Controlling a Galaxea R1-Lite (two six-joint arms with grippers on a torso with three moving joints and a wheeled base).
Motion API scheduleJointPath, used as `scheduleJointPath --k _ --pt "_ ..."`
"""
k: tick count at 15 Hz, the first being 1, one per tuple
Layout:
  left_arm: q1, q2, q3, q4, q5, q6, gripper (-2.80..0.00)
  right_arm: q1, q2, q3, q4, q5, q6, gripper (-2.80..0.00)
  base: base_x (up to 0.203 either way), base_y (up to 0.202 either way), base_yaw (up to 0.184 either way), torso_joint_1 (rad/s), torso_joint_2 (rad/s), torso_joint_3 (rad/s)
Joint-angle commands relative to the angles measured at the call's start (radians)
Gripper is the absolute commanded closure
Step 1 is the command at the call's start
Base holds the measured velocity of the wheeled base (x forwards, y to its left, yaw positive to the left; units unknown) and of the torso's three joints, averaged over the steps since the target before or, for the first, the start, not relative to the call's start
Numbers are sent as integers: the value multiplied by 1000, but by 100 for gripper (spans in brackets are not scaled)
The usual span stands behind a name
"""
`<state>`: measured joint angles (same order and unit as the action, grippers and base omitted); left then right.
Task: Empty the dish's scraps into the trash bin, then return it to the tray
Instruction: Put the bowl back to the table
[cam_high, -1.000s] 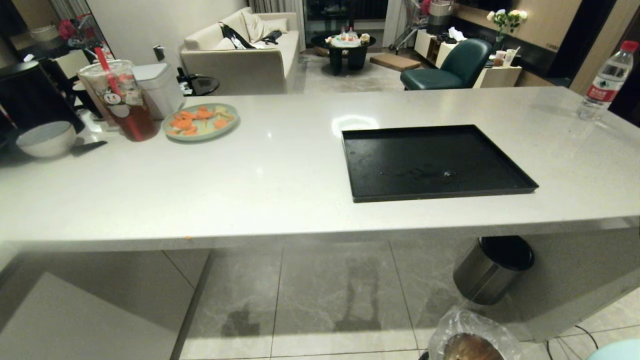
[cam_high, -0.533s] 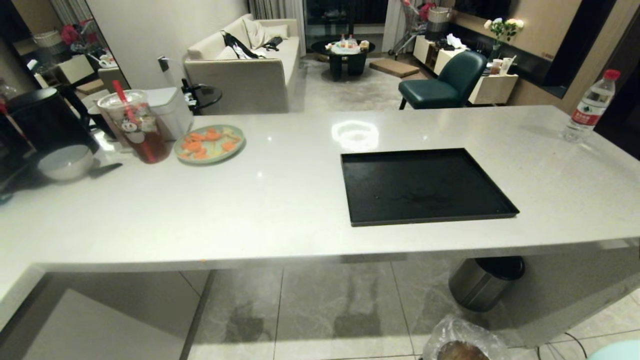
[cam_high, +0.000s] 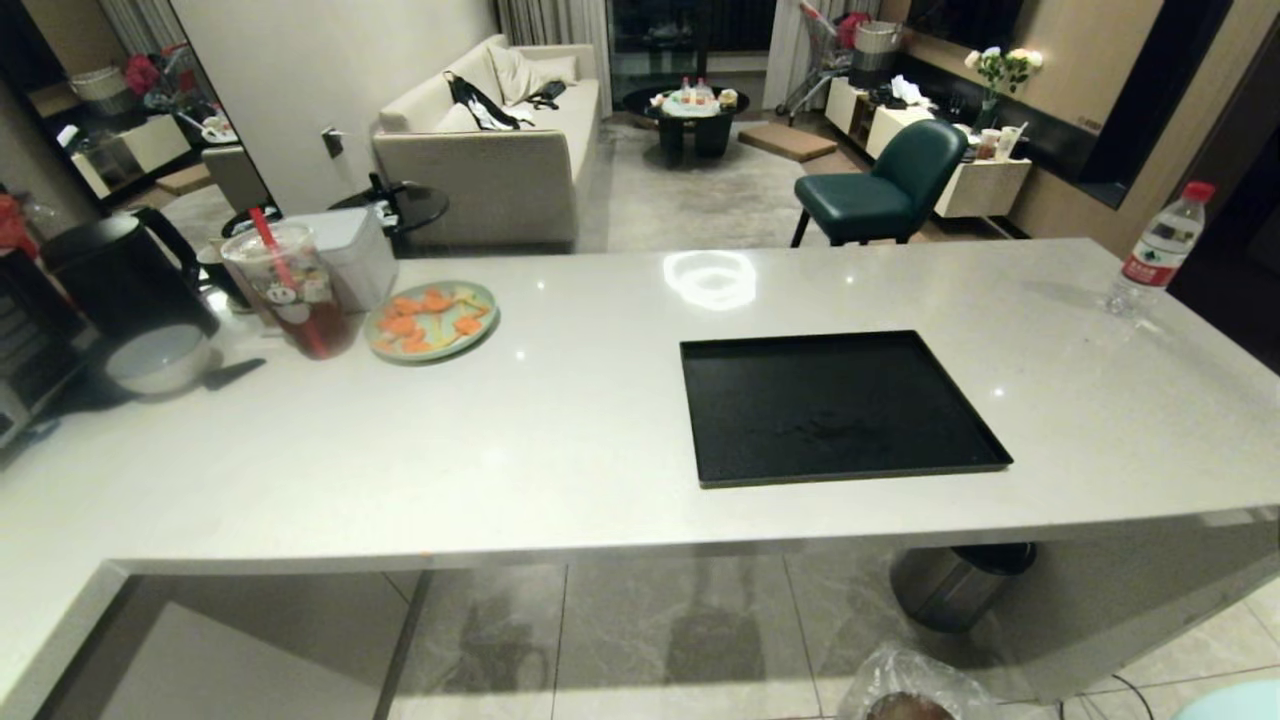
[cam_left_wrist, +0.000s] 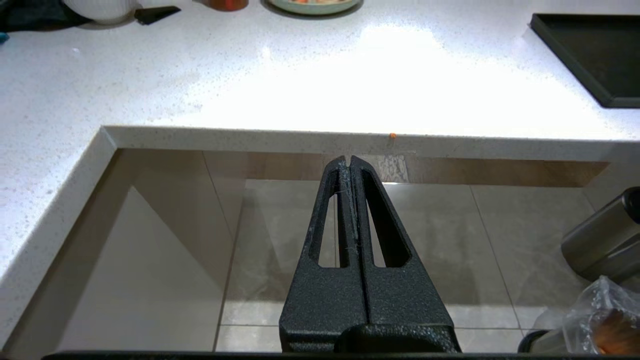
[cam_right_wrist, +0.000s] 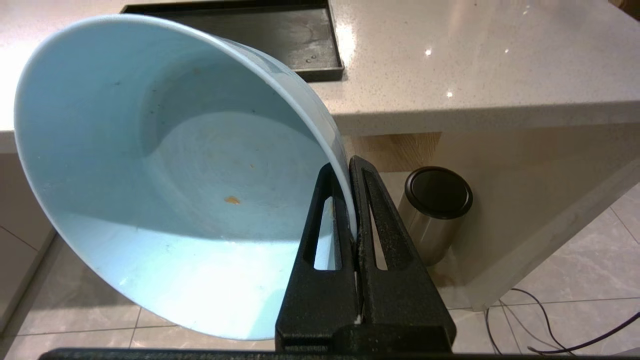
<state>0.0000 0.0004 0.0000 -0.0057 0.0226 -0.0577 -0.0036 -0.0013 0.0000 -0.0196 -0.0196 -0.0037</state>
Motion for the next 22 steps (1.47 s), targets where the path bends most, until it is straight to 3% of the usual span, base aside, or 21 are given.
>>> scheduleJointPath --k 1,15,22 --pt "0 0 0 0 0 -1 0 1 1 0 0 0 -1 0 0 0 0 140 -351 -206" --pt "0 1 0 0 0 -1 0 1 1 0 0 1 1 0 0 0 0 144 -329 -189" --pt "-1 1 0 0 0 -1 0 1 1 0 0 -3 39 0 0 0 0 21 -56 -25"
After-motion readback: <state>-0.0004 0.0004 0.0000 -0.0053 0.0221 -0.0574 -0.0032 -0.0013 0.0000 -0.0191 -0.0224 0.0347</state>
